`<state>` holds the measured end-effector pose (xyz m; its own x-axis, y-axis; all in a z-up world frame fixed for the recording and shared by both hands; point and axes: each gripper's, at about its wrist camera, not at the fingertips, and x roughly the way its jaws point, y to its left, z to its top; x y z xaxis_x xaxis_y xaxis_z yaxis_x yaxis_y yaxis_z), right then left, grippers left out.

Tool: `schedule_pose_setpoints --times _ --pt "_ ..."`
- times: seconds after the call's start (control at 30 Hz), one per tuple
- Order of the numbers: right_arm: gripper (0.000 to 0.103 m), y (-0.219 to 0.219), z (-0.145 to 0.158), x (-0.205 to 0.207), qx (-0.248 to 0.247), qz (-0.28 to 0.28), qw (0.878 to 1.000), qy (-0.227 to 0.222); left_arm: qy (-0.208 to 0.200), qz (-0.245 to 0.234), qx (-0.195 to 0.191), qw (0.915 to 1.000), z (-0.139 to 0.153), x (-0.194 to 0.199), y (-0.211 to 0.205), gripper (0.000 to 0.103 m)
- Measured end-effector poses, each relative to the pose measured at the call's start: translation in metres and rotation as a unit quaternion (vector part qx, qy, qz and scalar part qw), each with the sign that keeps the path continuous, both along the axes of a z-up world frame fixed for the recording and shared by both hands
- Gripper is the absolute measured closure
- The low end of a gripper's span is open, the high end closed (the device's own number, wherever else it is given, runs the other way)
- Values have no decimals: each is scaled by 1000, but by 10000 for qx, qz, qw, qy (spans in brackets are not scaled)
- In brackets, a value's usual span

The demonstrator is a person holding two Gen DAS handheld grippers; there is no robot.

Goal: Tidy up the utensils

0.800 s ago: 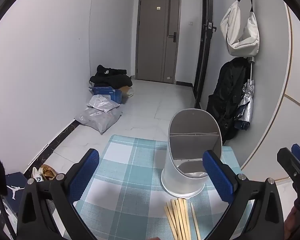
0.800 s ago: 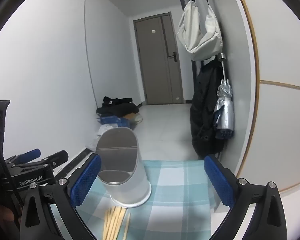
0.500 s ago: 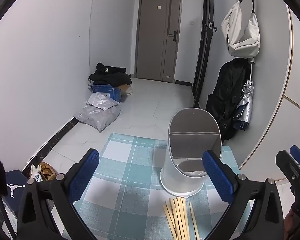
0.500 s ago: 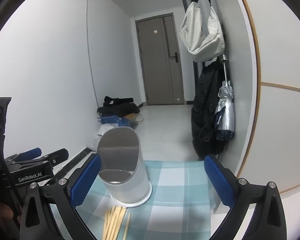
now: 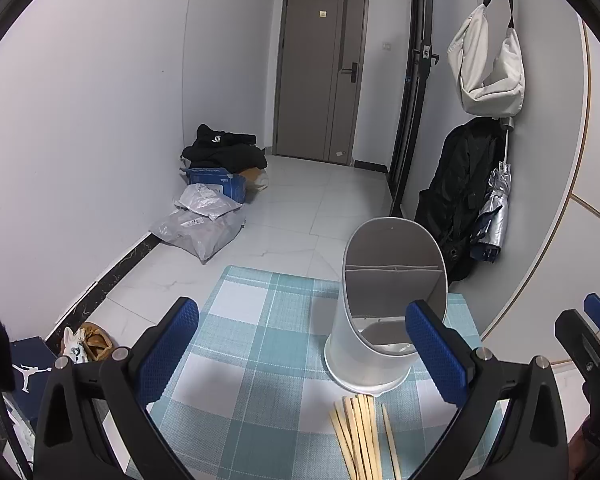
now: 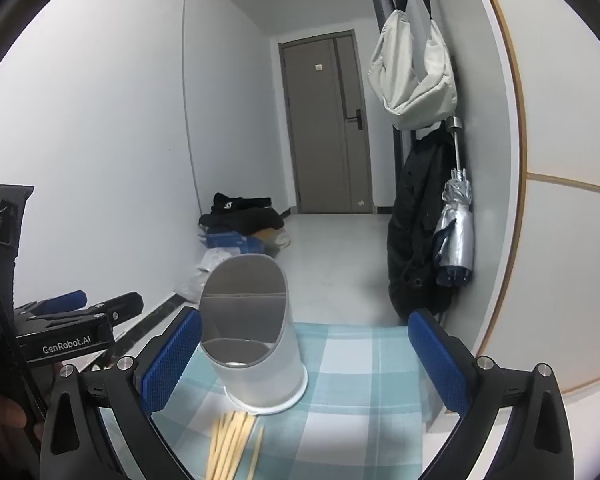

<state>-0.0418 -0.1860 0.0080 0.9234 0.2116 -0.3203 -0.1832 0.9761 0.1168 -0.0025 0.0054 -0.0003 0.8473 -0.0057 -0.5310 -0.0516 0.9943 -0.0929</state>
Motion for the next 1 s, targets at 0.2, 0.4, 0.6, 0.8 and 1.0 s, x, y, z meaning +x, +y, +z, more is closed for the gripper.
schedule_pose_setpoints --times 0.2,0.4,0.6,0.8,1.0 --pt "0 2 1 -2 -25 -5 10000 -32 -17 26 22 10000 2 1 2 1" --pt "0 2 1 -2 -39 -12 10000 -37 -11 2 25 10000 1 1 3 1" --pt "0 2 1 -4 -39 -28 10000 -67 -34 -1 45 10000 1 1 3 1" --pt "0 2 2 -5 -43 21 10000 -75 -29 -22 70 10000 0 1 2 1" --pt "0 2 2 -4 -21 14 10000 -62 -37 -19 72 10000 0 -1 2 1"
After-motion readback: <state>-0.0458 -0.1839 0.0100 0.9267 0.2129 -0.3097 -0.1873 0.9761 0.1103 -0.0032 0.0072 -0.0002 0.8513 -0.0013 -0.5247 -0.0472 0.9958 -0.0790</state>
